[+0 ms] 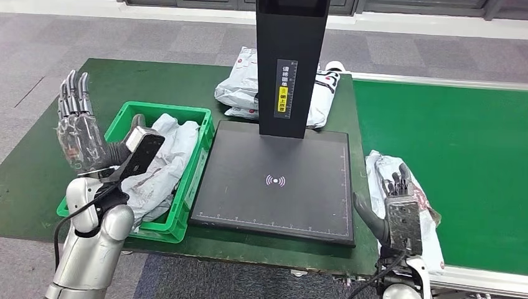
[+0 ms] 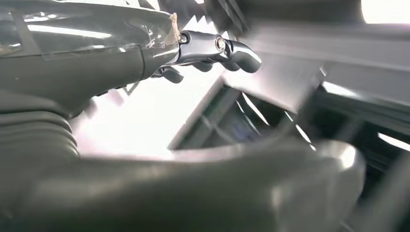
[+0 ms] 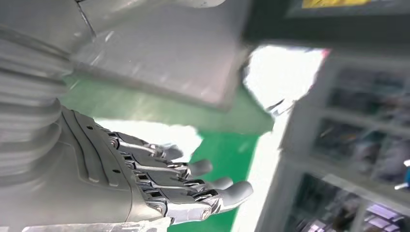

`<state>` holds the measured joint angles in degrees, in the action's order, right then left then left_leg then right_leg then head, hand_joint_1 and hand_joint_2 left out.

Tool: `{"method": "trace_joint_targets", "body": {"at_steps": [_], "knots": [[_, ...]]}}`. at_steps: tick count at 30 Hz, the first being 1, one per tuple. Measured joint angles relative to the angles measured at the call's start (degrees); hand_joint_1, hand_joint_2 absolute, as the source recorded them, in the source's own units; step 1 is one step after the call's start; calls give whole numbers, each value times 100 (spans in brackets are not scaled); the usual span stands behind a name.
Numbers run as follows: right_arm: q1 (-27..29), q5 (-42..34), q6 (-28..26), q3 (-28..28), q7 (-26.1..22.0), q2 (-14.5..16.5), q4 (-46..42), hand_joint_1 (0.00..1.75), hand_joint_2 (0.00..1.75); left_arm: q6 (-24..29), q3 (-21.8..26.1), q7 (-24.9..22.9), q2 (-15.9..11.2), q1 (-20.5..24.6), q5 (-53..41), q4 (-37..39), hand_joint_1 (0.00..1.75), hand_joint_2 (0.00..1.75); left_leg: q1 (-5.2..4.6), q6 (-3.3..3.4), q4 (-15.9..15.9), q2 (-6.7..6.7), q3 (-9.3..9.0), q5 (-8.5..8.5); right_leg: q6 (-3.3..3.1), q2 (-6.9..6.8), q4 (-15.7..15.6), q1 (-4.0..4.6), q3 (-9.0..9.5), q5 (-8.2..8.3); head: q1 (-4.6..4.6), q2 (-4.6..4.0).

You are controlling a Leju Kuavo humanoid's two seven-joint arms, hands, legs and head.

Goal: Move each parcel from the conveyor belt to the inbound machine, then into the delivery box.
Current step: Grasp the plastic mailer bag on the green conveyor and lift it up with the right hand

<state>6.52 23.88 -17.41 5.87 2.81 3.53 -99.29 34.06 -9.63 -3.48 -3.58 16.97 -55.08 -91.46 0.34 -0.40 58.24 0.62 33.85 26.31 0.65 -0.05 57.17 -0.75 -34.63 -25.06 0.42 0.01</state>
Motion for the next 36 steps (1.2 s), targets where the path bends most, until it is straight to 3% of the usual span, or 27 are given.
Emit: {"method": "trace_joint_targets", "body": {"at_steps": [4,6,9,15,20,29,36], "knots": [[-139,2468,218,-454,1271,-142,176,0,175,-515,-116,1273,294,-252,2834,-322,0,175,-4,3,1,-1,0,2,1,1,-4,-4,2,1,1,-1],[-248,3248,592,-750,1622,-264,285,0,175,-751,-247,1569,442,-410,3455,-444,0,175,-9,8,3,0,0,5,4,1,-8,-8,4,2,2,1],[-401,3826,1089,-1203,1932,-564,504,0,175,-1114,-429,1721,653,-620,3894,-521,0,175,-18,15,6,3,1,8,9,-3,-10,-15,6,4,1,0],[-588,4186,2033,-1660,2031,-1265,1017,0,175,-1462,-527,1764,908,-709,4233,-460,0,175,-19,21,7,-1,1,13,15,3,-10,-17,5,7,0,0],[-901,4334,2432,-1667,2100,-1575,1565,0,175,-1527,-528,1794,1000,-704,4261,-337,0,175,-17,17,5,-8,0,10,14,5,-4,-13,4,7,0,1],[-1394,4344,2496,-1664,2116,-1754,2328,0,175,-1535,-526,1808,1044,-704,4262,-189,0,175,-16,16,5,-4,1,5,13,2,0,-13,5,8,0,1],[-1469,3628,3048,-1514,1323,-1764,2831,0,175,-1613,-521,1870,1033,-709,4301,-62,0,175,-15,16,4,0,4,6,14,-1,-1,-13,4,6,1,1]]}}
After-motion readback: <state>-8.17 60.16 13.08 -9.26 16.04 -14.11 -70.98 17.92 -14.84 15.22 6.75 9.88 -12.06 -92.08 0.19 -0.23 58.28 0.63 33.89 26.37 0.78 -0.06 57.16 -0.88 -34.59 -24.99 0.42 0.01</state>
